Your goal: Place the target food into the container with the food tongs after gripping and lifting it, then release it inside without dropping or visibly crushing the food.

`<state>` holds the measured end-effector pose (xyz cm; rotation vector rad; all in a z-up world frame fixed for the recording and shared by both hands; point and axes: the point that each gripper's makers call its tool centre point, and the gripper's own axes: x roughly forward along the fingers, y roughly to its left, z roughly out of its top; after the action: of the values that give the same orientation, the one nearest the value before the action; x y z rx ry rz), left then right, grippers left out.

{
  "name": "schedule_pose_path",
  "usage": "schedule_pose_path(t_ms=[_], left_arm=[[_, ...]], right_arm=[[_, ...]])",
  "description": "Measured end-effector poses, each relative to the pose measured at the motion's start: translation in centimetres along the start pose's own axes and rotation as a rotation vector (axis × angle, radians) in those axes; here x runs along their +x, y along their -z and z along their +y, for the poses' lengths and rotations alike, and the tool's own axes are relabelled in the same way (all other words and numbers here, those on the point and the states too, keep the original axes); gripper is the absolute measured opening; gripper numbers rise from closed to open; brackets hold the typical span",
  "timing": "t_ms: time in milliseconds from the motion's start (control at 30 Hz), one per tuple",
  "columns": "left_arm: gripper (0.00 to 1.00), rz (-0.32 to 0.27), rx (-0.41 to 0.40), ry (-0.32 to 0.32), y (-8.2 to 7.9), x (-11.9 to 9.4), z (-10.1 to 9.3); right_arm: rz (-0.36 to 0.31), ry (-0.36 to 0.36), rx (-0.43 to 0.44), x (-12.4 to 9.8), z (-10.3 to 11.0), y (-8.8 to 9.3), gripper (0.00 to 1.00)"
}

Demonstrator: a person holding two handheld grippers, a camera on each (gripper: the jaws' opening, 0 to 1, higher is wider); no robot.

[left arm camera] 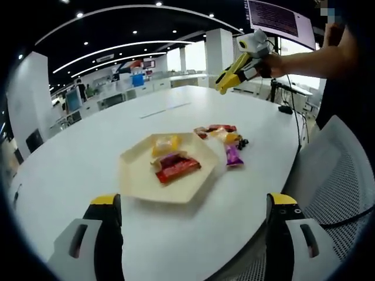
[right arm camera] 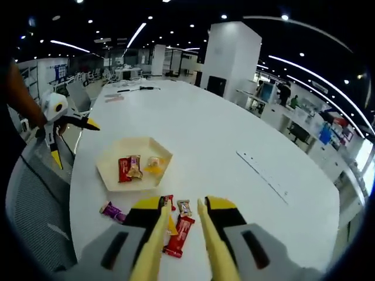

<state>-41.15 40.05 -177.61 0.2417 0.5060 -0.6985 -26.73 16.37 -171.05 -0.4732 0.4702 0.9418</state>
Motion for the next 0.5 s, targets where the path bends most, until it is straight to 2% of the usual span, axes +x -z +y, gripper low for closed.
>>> schedule_pose_path(t_ms=[233,500], left_arm=[[0.99,0.024,0.003,-0.009,0.4,0.2,0.2],[0.99,0.036,0.007,0.005,0.7,0.3,0.0]], right_arm=[[0.010,0.000,0.030,0.5,-0.3,2.2,0.27],[0.038,0.014,0.063,1.5,0.0,6.1,0.27]])
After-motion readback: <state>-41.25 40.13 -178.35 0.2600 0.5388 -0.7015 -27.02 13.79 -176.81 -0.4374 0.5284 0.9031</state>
